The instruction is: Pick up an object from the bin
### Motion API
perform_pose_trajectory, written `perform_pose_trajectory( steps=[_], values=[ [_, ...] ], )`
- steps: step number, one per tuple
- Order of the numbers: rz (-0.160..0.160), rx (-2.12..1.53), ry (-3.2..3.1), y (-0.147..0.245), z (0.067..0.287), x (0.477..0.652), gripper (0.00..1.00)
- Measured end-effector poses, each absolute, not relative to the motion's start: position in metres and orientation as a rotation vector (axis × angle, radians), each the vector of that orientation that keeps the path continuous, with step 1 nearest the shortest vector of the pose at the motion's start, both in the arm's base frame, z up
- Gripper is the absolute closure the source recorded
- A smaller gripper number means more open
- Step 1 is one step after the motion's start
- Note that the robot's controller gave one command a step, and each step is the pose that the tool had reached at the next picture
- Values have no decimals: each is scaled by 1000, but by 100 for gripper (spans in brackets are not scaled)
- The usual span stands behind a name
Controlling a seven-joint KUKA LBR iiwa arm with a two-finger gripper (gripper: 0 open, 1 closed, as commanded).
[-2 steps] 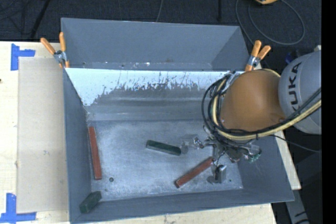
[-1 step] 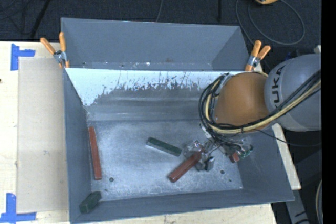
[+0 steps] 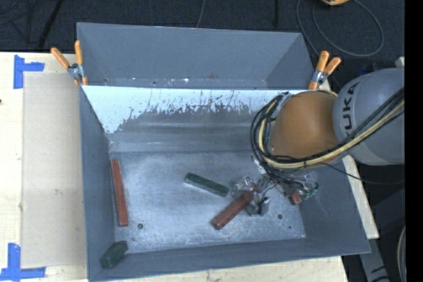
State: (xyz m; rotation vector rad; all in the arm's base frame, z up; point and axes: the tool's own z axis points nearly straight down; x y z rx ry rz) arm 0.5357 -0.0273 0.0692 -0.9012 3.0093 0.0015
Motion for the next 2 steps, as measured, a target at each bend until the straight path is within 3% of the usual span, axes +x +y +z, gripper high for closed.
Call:
perform_pose_trajectory(
  steps=[1, 2],
  values=[
    [2, -1009, 2977, -27, 70, 543, 100],
    [-2, -1446, 2782, -7, 242, 547, 100]
  ],
)
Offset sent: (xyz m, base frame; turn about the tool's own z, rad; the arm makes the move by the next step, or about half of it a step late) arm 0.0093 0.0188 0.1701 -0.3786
